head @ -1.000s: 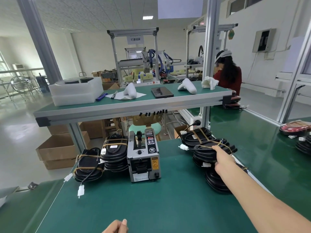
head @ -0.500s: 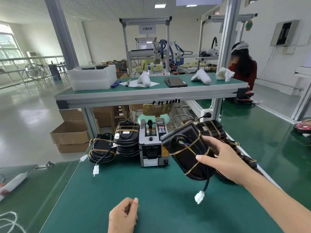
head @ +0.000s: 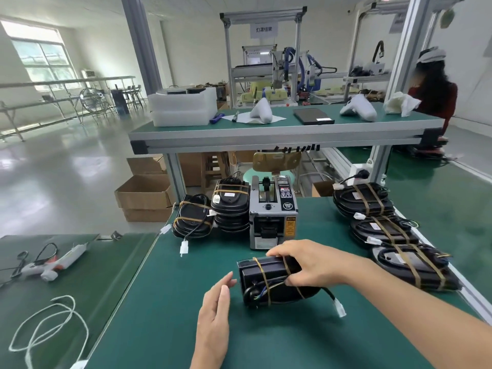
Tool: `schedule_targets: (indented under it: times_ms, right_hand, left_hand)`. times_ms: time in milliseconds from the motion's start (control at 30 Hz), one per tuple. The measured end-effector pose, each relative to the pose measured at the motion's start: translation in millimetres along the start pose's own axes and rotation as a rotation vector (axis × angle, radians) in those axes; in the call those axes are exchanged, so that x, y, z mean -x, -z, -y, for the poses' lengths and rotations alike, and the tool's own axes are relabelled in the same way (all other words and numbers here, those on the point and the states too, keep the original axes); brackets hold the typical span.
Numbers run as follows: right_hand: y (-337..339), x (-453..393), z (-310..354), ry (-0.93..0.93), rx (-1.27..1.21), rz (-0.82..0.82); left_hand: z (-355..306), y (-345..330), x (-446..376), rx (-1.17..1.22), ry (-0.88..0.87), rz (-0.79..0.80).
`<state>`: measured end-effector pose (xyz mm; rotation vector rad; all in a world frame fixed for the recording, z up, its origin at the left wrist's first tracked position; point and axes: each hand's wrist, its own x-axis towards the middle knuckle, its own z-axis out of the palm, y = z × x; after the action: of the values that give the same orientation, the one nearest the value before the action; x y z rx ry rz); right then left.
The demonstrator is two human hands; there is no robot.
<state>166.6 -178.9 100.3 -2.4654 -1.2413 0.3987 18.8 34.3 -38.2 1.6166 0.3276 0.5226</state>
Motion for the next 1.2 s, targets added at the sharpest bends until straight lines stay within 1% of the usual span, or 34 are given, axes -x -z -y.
schedule_targets:
  times_ms: [167, 433, 767, 900, 967, 1033, 1100, 1133, 1167, 1200]
  right_hand:
    - [-14, -3, -6, -0.002, -0.021, 0.043]
    - [-29, 8, -19, -0.002, -0.054, 0.025]
    - [-35, 9, -23, 0.025, 0.019, 0.002]
    - [-31, 8, -17, 0.018, 0.032, 0.009]
    - [-26, 8, -13, 0.006, 0.026, 0.04]
    - [-19, 10, -10, -0.018, 0.023, 0.119]
    - [-8, 10, -7, -0.055, -0.03, 0.17]
    - [-3, 7, -5, -0.076, -0.109, 0.145]
    - [0, 3, -3, -0.099, -0.225, 0.081]
    - [2, -4, -1, -0.128, -0.359, -0.016]
  left_hand:
    - [-1, -1, -1, -0.033, -0.023, 0.136]
    - [4, 0, -3, -0.057, -0.042, 0.235]
    - [10, -2, -5, -0.198, -0.123, 0.26]
    - [4, -4, -4, -0.158, -0.119, 0.303]
    - [3, -5, -5, -0.139, -0.115, 0.312]
    - [3, -5, -6, -0.13, -0.113, 0.314]
    - [4, -5, -6, -0.134, -0.117, 0.312]
    - [4, -5, -6, -0.138, -0.121, 0.309]
    - [4, -5, -6, -0.14, -0.126, 0.306]
    - [4, -5, -7, -0.141, -0.129, 0.304]
